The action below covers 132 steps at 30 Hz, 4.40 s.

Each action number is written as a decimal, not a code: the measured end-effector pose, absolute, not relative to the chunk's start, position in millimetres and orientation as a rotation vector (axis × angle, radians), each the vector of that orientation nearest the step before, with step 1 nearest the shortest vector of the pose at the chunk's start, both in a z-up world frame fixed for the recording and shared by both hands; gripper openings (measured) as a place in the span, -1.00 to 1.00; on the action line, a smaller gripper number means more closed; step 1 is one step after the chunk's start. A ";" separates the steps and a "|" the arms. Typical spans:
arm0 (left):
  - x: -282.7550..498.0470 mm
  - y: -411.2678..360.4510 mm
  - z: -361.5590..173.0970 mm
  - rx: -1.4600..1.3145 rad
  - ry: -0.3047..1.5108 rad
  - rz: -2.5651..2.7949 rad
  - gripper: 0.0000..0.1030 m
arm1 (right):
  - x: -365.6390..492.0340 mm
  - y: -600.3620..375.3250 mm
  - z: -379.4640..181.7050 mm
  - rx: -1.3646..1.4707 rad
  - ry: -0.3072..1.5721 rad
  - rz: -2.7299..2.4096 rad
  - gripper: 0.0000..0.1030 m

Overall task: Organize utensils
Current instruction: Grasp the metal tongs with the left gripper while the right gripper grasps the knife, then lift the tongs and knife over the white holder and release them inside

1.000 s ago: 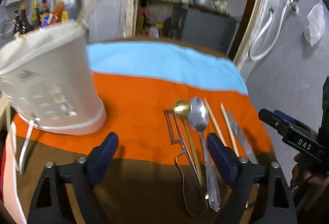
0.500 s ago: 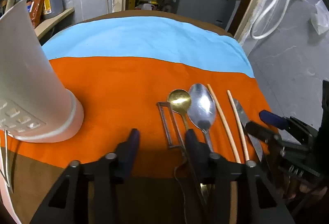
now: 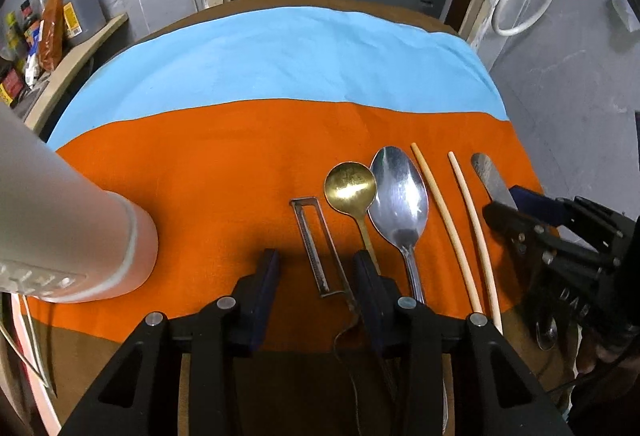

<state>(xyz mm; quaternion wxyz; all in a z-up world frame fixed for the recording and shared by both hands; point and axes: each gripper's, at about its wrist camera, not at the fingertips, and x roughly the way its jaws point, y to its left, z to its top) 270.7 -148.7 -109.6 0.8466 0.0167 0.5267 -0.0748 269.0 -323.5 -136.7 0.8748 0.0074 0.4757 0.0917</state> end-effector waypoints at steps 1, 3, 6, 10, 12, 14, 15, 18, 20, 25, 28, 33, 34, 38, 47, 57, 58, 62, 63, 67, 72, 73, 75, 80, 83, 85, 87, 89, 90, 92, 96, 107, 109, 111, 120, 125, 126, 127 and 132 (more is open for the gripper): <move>271.1 -149.0 -108.7 0.036 1.114 -0.160 -0.46 | 271.8 -325.5 -137.5 0.036 1.001 0.193 -0.42; 271.0 -145.7 -106.9 0.020 1.127 -0.171 -0.62 | 274.3 -328.6 -137.3 0.079 1.016 0.200 -0.42; 272.2 -141.2 -106.3 -0.010 1.144 -0.177 -0.66 | 276.6 -330.1 -139.0 0.112 1.036 0.229 -0.66; 267.7 -132.1 -107.6 -0.060 1.157 -0.179 -0.71 | 275.2 -328.3 -139.9 0.144 1.056 0.265 -0.70; 265.5 -128.0 -108.4 -0.079 1.156 -0.188 -0.71 | 277.1 -330.0 -142.9 0.179 1.073 0.283 -0.70; 263.9 -127.1 -109.5 -0.078 1.154 -0.194 -0.71 | 278.1 -332.7 -145.1 0.203 1.080 0.292 -0.71; 263.6 -126.9 -109.8 -0.078 1.155 -0.195 -0.71 | 278.2 -334.3 -145.9 0.217 1.085 0.297 -0.72; 264.6 -126.7 -110.7 -0.074 1.162 -0.195 -0.70 | 278.3 -331.5 -148.7 0.213 1.092 0.298 -0.75; 266.4 -126.9 -111.2 -0.072 1.168 -0.197 -0.70 | 279.0 -327.1 -147.3 0.206 1.099 0.308 -0.87; 271.2 -130.8 -111.1 -0.065 1.186 -0.198 -0.68 | 280.6 -317.3 -144.1 0.168 1.126 0.316 -0.99; 273.1 -135.3 -110.7 -0.042 1.195 -0.198 -0.70 | 282.5 -318.0 -146.7 0.185 1.157 0.311 -0.99; 261.2 -123.9 -106.2 -0.107 1.149 -0.205 -0.72 | 271.7 -321.4 -145.9 0.230 1.118 0.295 -0.99; 255.0 -120.2 -102.6 -0.127 1.114 -0.210 -0.72 | 268.1 -324.0 -144.3 0.247 1.100 0.289 -0.99; 224.0 -111.9 -78.7 -0.166 0.924 -0.260 -0.72 | 242.7 -333.4 -127.2 0.333 0.940 0.266 -0.99; 184.8 -96.2 -23.7 -0.152 0.663 -0.228 -0.72 | 207.6 -314.9 -73.1 0.410 0.594 0.368 -0.99; 161.1 -39.9 34.2 -0.238 0.466 -0.159 -0.72 | 207.4 -256.0 -10.6 0.500 0.309 0.521 -0.99; 160.1 -31.1 38.8 -0.256 0.451 -0.146 -0.72 | 205.9 -249.6 -7.1 0.503 0.296 0.528 -0.99; 161.0 -1.4 50.2 -0.285 0.404 -0.094 -0.72 | 214.1 -215.2 7.7 0.520 0.229 0.574 -0.99; 163.1 10.0 54.0 -0.299 0.391 -0.076 -0.72 | 217.2 -206.0 11.8 0.524 0.212 0.585 -0.99; 170.9 44.1 62.7 -0.341 0.344 -0.018 -0.72 | 225.5 -176.3 25.7 0.524 0.160 0.610 -0.99; 182.8 78.0 70.0 -0.344 0.289 0.059 -0.72 | 233.5 -141.0 34.8 0.496 0.101 0.626 -0.99; 186.7 84.0 69.3 -0.340 0.282 0.073 -0.72 | 234.6 -135.9 33.8 0.492 0.095 0.629 -0.99; 195.5 93.4 65.2 -0.326 0.279 0.097 -0.72 | 239.5 -121.4 31.2 0.479 0.084 0.634 -0.99; 213.5 106.3 47.5 -0.320 0.304 0.136 -0.72 | 245.9 -108.6 17.1 0.490 0.059 0.618 -0.99; 219.8 108.5 37.0 -0.317 0.320 0.151 -0.72 | 249.3 -109.9 6.9 0.501 0.056 0.617 -0.99; 221.0 108.4 32.1 -0.322 0.326 0.152 -0.72 | 250.4 -109.3 4.8 0.500 0.056 0.614 -0.99; 221.2 107.0 29.2 -0.324 0.325 0.152 -0.72 | 252.5 -108.3 0.6 0.505 0.050 0.606 -0.99; 221.2 106.0 28.3 -0.322 0.323 0.153 -0.72 | 255.5 -106.7 -1.6 0.494 0.049 0.592 -0.99; 221.4 105.9 28.1 -0.320 0.323 0.151 -0.72 | 256.8 -105.2 -3.4 0.490 0.049 0.584 -0.99; 221.8 104.2 26.9 -0.302 0.318 0.155 -0.72 | 258.3 -103.0 -5.9 0.479 0.049 0.579 -0.99; 225.8 101.9 25.0 -0.279 0.316 0.156 -0.71 | 259.5 -95.9 -7.5 0.434 0.047 0.576 -0.99; 224.5 96.6 17.1 -0.268 0.332 0.124 -0.70 | 252.3 -86.5 -12.3 0.293 0.059 0.583 -0.98; 224.1 96.3 15.1 -0.265 0.336 0.122 -0.70 | 251.8 -88.7 -11.3 0.285 0.064 0.583 -0.98; 224.5 97.2 13.8 -0.272 0.343 0.115 -0.70 | 251.6 -88.6 -9.8 0.271 0.069 0.580 -0.97; 223.1 104.6 7.1 -0.320 0.405 0.072 -0.70 | 246.7 -91.4 -4.0 0.239 0.119 0.586 -0.93; 221.1 107.0 3.1 -0.334 0.432 0.069 -0.70 | 241.1 -97.4 3.5 0.248 0.111 0.581 -0.51; 220.5 107.4 3.2 -0.338 0.437 0.066 -0.70 | 240.2 -98.9 5.2 0.248 0.111 0.580 -0.50; 219.6 107.0 3.3 -0.341 0.439 0.063 -0.70 | 238.8 -100.8 7.2 0.248 0.110 0.576 -0.50; 217.6 102.8 5.3 -0.331 0.447 0.042 -0.57 | 230.9 -112.5 15.6 0.253 0.101 0.552 -0.21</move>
